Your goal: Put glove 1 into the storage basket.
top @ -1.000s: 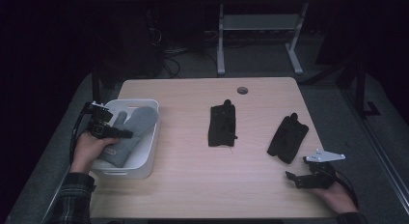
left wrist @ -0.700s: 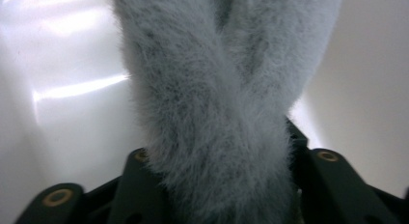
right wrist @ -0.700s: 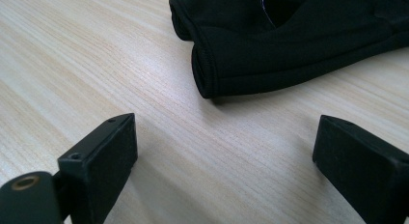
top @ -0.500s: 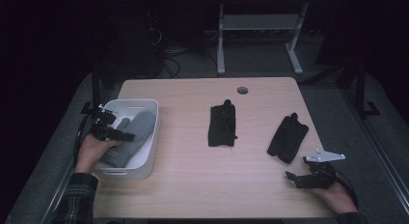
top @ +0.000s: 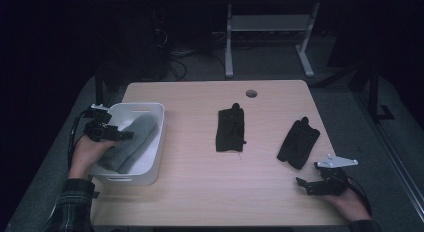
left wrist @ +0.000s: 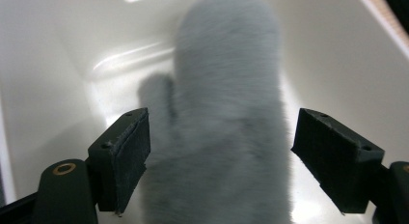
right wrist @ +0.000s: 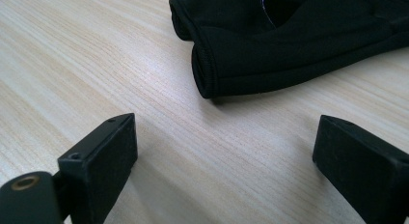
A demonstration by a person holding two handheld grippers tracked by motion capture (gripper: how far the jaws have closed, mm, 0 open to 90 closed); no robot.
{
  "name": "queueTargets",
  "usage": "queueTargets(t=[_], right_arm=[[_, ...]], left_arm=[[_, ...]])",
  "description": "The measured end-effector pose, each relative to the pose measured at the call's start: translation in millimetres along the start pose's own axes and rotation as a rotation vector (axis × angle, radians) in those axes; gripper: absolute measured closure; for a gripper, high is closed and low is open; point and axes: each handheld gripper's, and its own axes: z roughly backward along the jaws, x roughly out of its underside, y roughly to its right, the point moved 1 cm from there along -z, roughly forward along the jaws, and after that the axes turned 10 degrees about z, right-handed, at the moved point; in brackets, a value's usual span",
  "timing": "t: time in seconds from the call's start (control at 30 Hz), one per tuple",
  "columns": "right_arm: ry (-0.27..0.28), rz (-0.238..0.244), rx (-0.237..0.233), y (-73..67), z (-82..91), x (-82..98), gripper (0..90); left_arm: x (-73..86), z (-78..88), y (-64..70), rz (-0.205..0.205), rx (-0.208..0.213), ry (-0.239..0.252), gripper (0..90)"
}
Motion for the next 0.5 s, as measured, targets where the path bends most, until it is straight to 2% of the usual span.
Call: queueTargets(t=[0.1,0.23,0.5], right_arm=[[0.0,0.001,0.0,0.0,0.0,0.0,8.3],[0.0,0.001,0.0,0.0,0.0,0.0,8.3],[0.0,0.0,0.0,0.0,0.0,0.0,8.3]], left_arm=[[-1.4,3.5,7.4,-0.008,0.028,0.023,19.9],[-4.2,4.9,22.6,-0.041,0.062,0.04,19.9],[-11.4,2.7,70.0,-0.124,0.169,0.08,20.0]])
